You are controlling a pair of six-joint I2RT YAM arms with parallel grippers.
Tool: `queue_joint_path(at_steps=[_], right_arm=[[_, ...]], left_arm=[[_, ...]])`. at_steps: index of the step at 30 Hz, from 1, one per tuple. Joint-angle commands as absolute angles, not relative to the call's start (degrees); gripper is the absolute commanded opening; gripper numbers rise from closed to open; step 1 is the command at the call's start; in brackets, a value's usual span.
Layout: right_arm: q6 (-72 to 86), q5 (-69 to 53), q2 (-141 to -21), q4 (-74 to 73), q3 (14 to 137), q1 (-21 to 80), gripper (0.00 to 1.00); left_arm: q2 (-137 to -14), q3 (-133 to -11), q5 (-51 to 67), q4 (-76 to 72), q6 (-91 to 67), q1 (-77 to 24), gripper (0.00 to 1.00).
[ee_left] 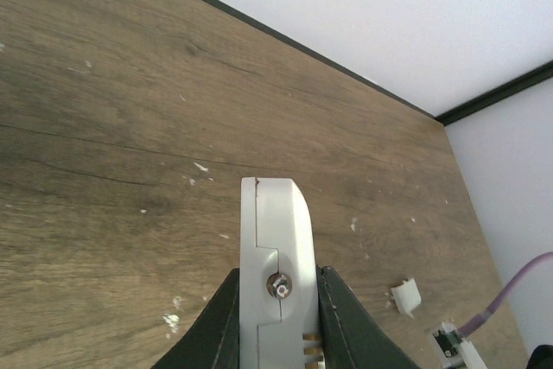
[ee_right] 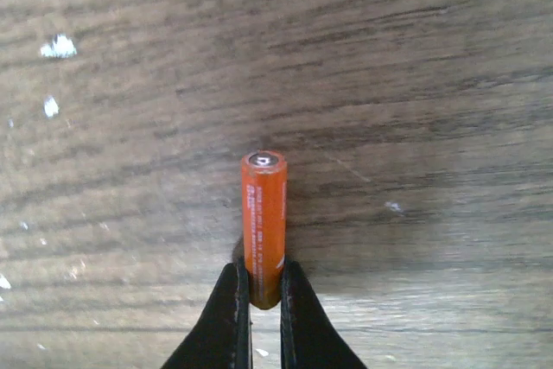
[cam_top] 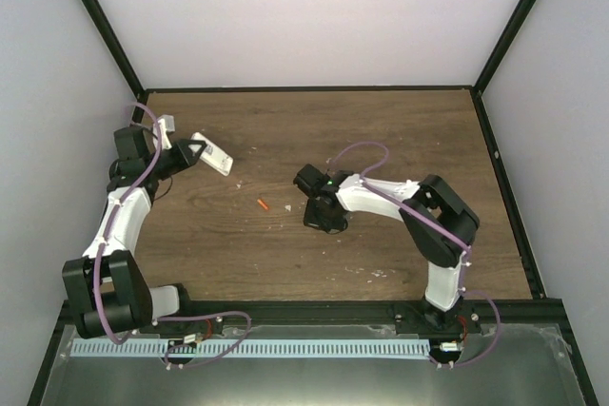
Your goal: Load the batteries into the remote control
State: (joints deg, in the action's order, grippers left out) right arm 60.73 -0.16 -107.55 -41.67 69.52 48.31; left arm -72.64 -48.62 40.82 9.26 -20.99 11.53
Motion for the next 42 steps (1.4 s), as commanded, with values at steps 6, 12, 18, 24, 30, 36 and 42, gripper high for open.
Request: queue_joint_path(at_steps=[6,12,18,24,30,36,42], right_arm=[[42.8,-2.8,-105.4,-34.9,60.5,48.6,0.01],[39.8,-1.8,-107.0,-38.0,61.5,48.6,0.03],[37.8,-1.7,-107.1,-40.9,64.6,48.6,0.22],[37.8,-0.8,-108.3,-42.7,67.3,48.5,0.25],[38.7,0.7,-110.0,-43.8,68.4,47.6,0.25],[38.3,1.2,-110.3,-43.1,68.4,45.9,0.25],[36.4,0.6,-110.2,-41.8,68.6,44.4,0.25]], left_arm=[[-67.9,-46.9,41.3,9.9,-21.7,7.2,0.0],[-67.0,-46.6,40.9,11.2,-21.5,6.1,0.0],[-65.0,-45.9,41.2,12.6,-21.5,5.5,0.0],[-62.8,-44.3,41.7,13.1,-21.8,5.5,0.0],[-62.1,-44.1,41.5,14.2,-21.4,5.5,0.0],[-62.2,-44.1,41.3,14.2,-21.4,5.4,0.0],[-62.4,-44.3,41.1,14.1,-21.4,5.4,0.0]])
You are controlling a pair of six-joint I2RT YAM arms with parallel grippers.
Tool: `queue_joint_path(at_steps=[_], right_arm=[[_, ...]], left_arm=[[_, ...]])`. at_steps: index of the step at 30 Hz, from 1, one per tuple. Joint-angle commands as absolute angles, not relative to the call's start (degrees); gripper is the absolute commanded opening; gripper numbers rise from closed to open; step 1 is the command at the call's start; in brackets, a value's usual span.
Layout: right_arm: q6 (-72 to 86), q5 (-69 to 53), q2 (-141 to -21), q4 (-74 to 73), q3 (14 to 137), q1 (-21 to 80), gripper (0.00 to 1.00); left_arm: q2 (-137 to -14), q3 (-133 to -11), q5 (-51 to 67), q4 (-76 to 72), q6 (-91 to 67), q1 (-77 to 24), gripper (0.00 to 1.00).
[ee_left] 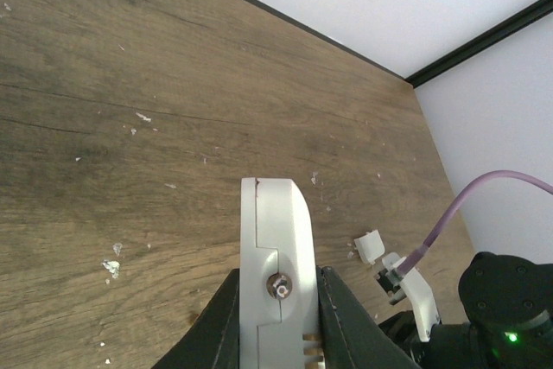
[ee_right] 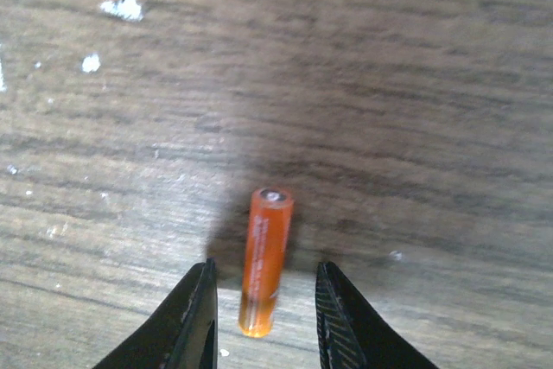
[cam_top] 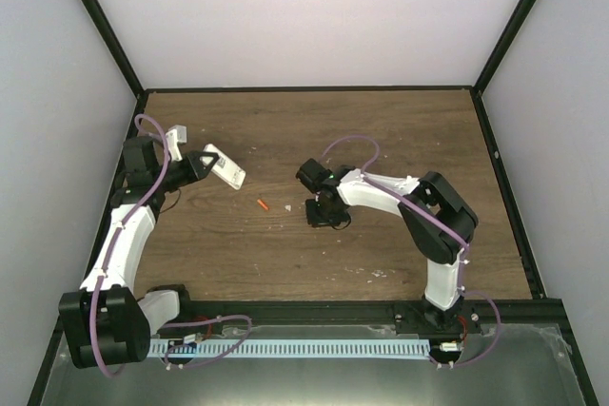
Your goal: Load the batteries into the remote control
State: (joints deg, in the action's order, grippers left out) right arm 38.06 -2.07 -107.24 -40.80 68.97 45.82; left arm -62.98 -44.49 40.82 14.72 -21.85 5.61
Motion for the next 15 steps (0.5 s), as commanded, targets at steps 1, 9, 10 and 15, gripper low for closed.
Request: queue_joint_path(at_steps=[1,9,10,15], right_arm=[[36.1,0.5,-110.4,-41.8,68.9,44.4,0.24],[33.7,-0.7,-112.7,-41.1,70.5,44.3,0.11],[33.6,-0.7,-112.8,-41.1,70.6,44.3,0.1],[33.1,-0.7,-113.2,-40.8,70.7,44.3,0.07]], left_arm=[[-62.4,-44.3,41.0,14.1,-21.4,5.4,0.0],[-62.5,-44.0,41.8,13.6,-21.6,5.1,0.0],[-62.4,-43.9,42.0,13.6,-21.7,5.0,0.0],[-62.0,-43.0,42.8,13.1,-22.5,4.8,0.0]])
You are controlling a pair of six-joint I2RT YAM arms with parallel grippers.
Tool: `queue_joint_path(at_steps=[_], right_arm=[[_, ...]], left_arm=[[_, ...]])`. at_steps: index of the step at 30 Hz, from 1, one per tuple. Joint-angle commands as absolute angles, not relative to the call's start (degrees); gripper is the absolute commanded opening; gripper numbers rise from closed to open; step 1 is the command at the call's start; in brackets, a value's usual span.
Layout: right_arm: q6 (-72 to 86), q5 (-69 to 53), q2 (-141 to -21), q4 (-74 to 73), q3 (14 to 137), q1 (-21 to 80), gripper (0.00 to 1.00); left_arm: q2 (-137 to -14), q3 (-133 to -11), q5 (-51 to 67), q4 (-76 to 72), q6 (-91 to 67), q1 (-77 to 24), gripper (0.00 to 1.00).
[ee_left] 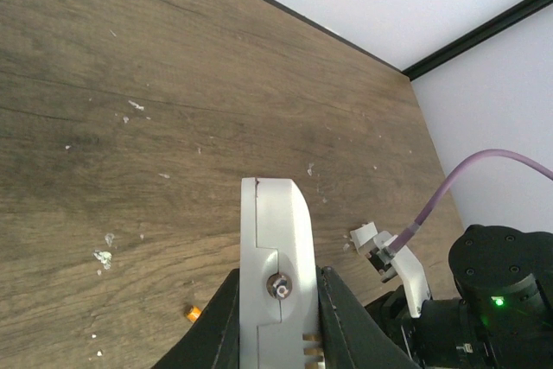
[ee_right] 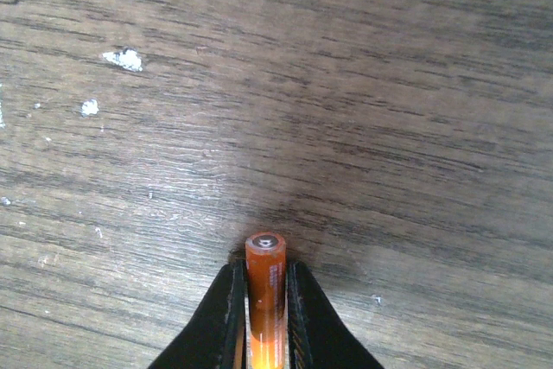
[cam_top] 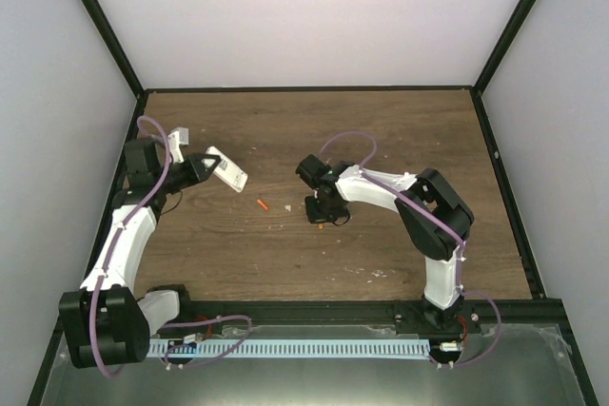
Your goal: Load the batteries into the remote control
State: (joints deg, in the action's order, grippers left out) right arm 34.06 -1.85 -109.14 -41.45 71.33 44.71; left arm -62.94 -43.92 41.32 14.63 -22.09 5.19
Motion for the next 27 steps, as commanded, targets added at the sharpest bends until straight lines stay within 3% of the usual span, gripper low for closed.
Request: queue_joint_path(at_steps=[1,8,14,21,27], right_arm=[[33.0,-0.4,-113.2,-40.9,70.7,44.3,0.07],[31.9,0.0,-113.7,-41.1,71.0,43.8,0.07],[29.5,-0.7,-111.7,-40.5,70.4,43.8,0.01],[26.8,-6.6,-98.3,-32.4,66.2,43.8,0.01],[28.7,-9.2,-88.0,-26.8,68.3,43.8,0.01]], left_arm=[[-62.0,-42.9,42.9,12.9,-22.5,4.9,0.0],[-62.2,-42.5,43.9,11.9,-23.2,4.6,0.0],[-61.6,-42.5,46.1,11.2,-24.3,4.6,0.0],[-59.2,-40.6,50.4,7.1,-30.8,4.5,0.0],[-53.6,-31.2,50.5,-10.5,-46.6,3.8,0.0]])
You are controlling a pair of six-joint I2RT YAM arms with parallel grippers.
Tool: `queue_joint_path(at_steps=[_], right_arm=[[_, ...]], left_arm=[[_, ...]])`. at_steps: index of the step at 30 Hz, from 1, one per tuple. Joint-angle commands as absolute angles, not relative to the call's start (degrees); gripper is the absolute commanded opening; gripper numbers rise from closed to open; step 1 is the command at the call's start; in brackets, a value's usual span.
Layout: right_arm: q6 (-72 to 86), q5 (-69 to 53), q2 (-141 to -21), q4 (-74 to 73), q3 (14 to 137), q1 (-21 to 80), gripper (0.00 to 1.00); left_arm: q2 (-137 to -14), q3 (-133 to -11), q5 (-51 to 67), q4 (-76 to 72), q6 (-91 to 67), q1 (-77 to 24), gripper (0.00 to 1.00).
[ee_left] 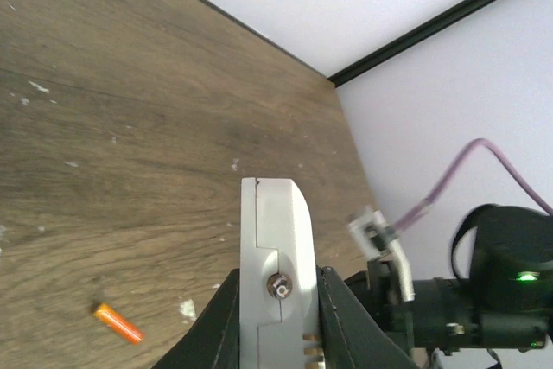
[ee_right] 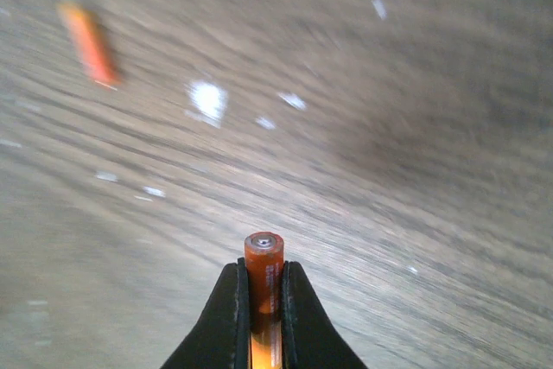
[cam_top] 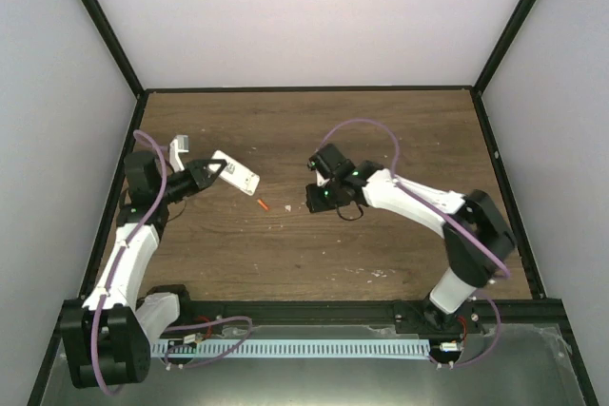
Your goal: Load the batteries into the remote control
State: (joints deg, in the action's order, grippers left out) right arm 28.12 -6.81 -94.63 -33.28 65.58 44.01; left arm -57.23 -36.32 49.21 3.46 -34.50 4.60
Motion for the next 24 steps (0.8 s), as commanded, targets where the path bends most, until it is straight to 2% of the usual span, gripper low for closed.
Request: queue_joint_path(at_steps=[1,10,15,24], right_arm=[[29.1,-9.2,-86.5,-25.9,68.9,43.8,0.01],[37.4,-13.5,-78.2,-17.1,69.5,43.8,0.01],[43.0,-15.3,-76.4,-10.4,66.6,43.9,0.01],[42.6,-15.5,-77.8,-5.8,66.6,44.2,0.01]], left_arm=[[-52.5,-29.8,49.7,-13.5,-49.6,3.6,0.0],[-49.7,-21.2,40.5,-38.2,-70.5,1.2,0.0],[-48.8,-20.8,33.4,-41.2,-70.6,-3.1,0.0],[-47.8,-19.1,25.6,-46.9,-76.7,-9.2,0.0]])
